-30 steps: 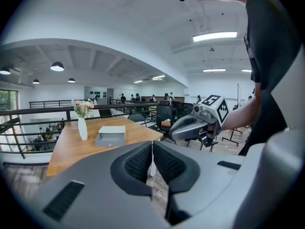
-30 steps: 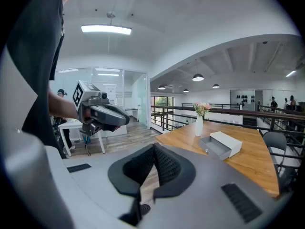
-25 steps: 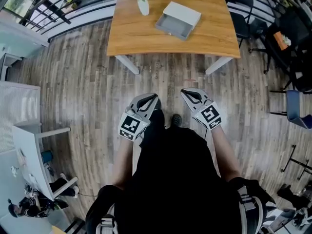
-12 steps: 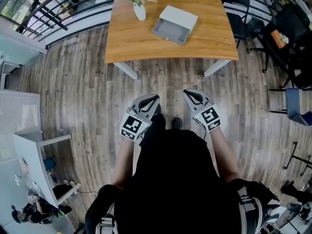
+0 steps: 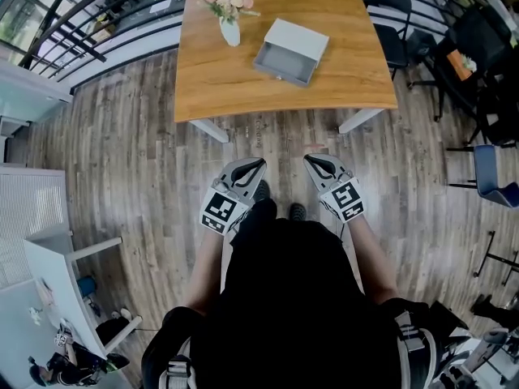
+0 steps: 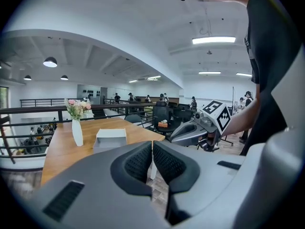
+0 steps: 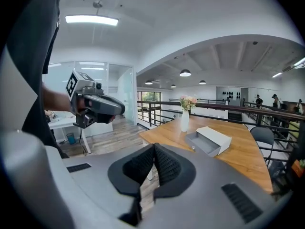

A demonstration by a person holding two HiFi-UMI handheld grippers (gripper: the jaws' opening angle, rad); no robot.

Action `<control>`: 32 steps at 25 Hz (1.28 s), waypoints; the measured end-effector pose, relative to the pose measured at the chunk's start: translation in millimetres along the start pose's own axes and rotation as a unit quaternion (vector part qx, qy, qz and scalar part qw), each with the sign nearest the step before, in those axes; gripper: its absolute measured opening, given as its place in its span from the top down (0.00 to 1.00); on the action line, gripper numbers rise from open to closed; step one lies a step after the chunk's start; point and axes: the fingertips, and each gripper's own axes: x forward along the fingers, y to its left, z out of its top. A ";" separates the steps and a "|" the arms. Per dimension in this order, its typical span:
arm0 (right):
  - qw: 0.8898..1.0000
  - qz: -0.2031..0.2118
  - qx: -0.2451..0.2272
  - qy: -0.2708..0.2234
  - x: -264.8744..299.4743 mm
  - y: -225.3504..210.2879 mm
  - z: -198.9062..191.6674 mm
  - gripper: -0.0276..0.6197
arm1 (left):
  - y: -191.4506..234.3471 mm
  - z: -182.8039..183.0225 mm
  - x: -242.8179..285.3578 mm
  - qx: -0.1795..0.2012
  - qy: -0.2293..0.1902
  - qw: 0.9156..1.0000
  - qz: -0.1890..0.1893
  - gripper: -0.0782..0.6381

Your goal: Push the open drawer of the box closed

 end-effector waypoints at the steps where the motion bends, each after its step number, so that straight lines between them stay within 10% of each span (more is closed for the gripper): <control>1: 1.000 -0.001 -0.001 0.001 6.4 -1.3 3.1 0.93 | 7.6 0.2 0.5 -0.001 0.001 1.000 -0.001 0.85; 32: 0.996 -0.063 0.047 0.034 148.7 -1.2 7.5 0.93 | 158.4 -18.8 -11.3 0.014 0.003 0.998 -0.064 0.85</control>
